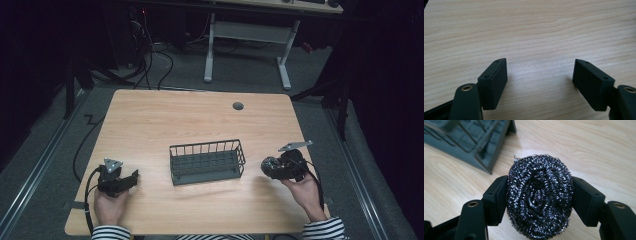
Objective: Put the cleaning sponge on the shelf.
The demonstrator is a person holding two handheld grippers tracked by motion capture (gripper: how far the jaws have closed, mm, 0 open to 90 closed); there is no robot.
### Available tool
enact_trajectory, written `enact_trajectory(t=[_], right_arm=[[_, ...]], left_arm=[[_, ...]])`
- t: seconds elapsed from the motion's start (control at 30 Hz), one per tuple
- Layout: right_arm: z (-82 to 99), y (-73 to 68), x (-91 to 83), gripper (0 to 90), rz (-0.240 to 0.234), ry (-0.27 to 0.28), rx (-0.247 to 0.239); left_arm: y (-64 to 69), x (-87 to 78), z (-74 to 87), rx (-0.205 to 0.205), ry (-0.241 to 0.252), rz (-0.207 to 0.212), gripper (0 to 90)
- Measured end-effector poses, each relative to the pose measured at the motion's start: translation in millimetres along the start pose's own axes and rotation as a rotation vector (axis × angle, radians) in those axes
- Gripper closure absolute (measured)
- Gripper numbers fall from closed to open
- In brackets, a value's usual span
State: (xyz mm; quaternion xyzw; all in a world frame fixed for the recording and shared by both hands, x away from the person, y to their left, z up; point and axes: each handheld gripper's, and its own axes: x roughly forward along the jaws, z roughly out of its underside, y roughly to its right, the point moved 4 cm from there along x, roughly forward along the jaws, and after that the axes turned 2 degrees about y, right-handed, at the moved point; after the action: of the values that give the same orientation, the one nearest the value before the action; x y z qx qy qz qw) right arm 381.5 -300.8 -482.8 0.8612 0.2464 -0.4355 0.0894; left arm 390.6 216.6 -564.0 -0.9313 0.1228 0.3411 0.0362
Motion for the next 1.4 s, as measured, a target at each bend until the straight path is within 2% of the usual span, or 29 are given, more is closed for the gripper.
enact_trajectory(t=[0.2,0.47,0.57,0.7,0.8,0.93,1.03,1.17,1.3,1.4], right_arm=[[-13.7,-7.0,-10.5,35.0,-0.028,0.032,-0.023],[-46.7,-21.3,-27.8,35.0,-0.090,0.099,-0.066],[-61.7,-30.5,-31.7,35.0,-0.113,0.123,-0.086],[-81.0,-46.7,-31.6,35.0,-0.133,0.137,-0.138],[-92.1,-59.9,-23.3,34.9,-0.150,0.125,-0.170],[-101.6,-73.2,-1.7,34.8,-0.176,0.089,-0.199],[-104.9,-82.9,17.4,34.3,-0.193,0.058,-0.211],[-105.6,-89.3,36.4,29.8,-0.189,0.030,-0.225],[-105.1,-91.2,42.9,24.7,-0.200,0.020,-0.222],[-103.4,-89.1,38.0,24.4,-0.204,0.038,-0.221]], left_arm=[[0.0,-0.2,0.0,0.002,-0.004,0.002,27.9],[0.0,-0.2,0.0,0.003,-0.005,0.003,27.7],[0.1,0.0,0.0,0.002,-0.003,0.001,27.7],[0.0,-0.2,0.0,0.003,-0.005,0.003,27.6],[0.0,0.0,0.0,0.001,-0.002,0.003,27.6],[0.0,0.0,0.0,0.000,0.000,0.003,27.5],[0.0,0.1,0.0,0.000,0.000,0.003,27.5],[0.0,0.1,0.0,0.000,0.000,0.003,27.5],[0.0,0.0,0.0,0.002,-0.002,0.003,27.4],[0.0,0.0,0.1,0.001,-0.002,0.003,27.3]])
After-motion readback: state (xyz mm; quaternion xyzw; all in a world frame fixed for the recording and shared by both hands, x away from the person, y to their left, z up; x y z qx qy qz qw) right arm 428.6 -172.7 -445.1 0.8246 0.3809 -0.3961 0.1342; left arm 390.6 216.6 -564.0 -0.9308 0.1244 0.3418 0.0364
